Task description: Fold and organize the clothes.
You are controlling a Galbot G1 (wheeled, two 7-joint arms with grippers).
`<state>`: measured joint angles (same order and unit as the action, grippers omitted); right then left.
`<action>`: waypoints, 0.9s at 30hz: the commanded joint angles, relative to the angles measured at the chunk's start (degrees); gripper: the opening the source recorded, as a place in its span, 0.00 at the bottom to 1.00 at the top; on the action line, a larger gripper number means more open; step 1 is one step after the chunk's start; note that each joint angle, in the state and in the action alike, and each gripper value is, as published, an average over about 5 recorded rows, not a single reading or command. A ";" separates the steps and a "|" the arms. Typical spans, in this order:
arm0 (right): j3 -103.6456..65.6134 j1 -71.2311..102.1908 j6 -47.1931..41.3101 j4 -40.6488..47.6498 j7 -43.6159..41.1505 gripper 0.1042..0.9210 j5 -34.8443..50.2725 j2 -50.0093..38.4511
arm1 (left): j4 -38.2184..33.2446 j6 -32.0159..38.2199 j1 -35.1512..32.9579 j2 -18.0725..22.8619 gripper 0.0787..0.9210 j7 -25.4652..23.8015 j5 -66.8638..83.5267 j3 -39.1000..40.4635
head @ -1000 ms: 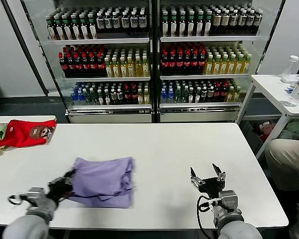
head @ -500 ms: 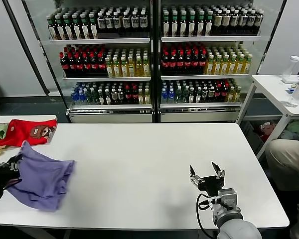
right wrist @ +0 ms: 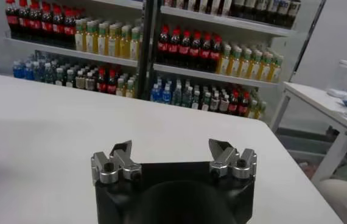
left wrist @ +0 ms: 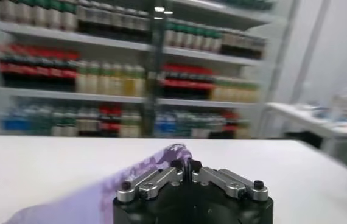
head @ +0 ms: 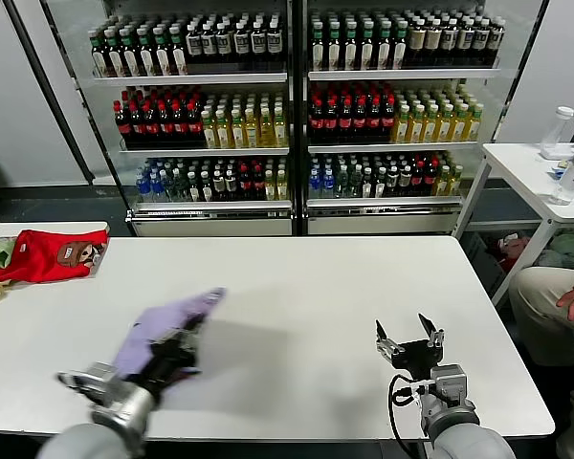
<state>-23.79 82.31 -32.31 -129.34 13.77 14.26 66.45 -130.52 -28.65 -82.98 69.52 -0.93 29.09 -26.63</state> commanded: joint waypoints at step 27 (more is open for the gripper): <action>20.00 -4.96 -0.99 6.52 5.90 0.88 16.24 2.16 | 8.88 22.12 -1.66 3.34 0.87 -3.12 -25.72 -6.91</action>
<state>-15.41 78.66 -33.01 -125.08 15.87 22.64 67.75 -124.97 -10.54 -81.86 72.08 -3.89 10.85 -28.36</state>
